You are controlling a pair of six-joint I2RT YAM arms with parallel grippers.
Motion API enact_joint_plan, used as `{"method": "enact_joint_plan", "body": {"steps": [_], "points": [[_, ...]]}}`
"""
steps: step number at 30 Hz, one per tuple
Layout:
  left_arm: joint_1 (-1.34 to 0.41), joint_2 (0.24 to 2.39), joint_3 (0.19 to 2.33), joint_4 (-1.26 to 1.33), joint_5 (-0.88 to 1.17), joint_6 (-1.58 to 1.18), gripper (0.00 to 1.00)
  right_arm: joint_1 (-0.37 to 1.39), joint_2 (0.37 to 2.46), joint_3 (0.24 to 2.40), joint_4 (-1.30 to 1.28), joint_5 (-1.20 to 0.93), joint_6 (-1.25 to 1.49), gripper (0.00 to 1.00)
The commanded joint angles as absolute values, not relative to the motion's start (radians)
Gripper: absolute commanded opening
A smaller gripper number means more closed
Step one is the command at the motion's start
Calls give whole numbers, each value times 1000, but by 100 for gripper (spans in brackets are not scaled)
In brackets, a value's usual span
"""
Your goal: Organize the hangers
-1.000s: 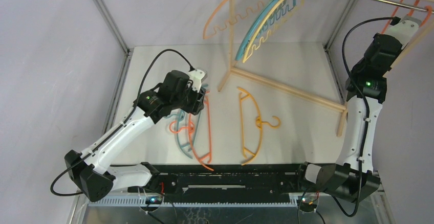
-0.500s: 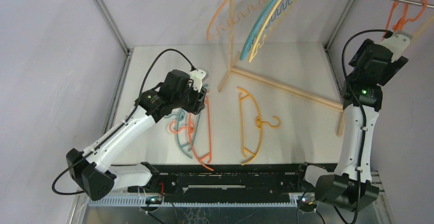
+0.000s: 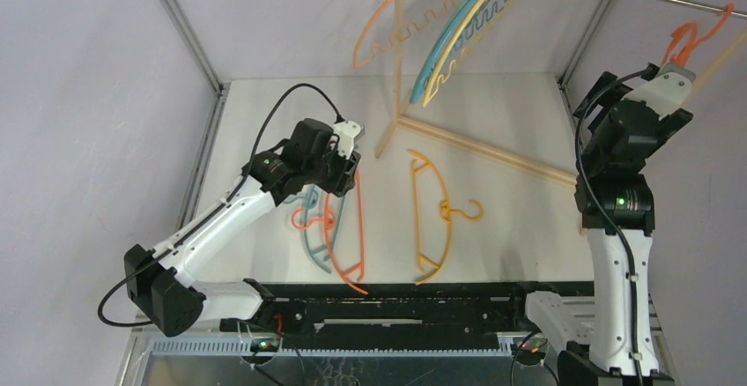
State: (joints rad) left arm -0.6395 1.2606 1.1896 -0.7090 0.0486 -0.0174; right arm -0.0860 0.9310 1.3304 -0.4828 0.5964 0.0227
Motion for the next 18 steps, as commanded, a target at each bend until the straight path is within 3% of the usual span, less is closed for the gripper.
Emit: {"method": "enact_joint_plan", "body": {"steps": [1,18], "points": [[-630,1278,1206,-652,66,-1,50,3,876,1364,-448,690,25,97],[-623,1364,1210,-616,77,-8,49,500,776,1325,-597,944,60,98]]}}
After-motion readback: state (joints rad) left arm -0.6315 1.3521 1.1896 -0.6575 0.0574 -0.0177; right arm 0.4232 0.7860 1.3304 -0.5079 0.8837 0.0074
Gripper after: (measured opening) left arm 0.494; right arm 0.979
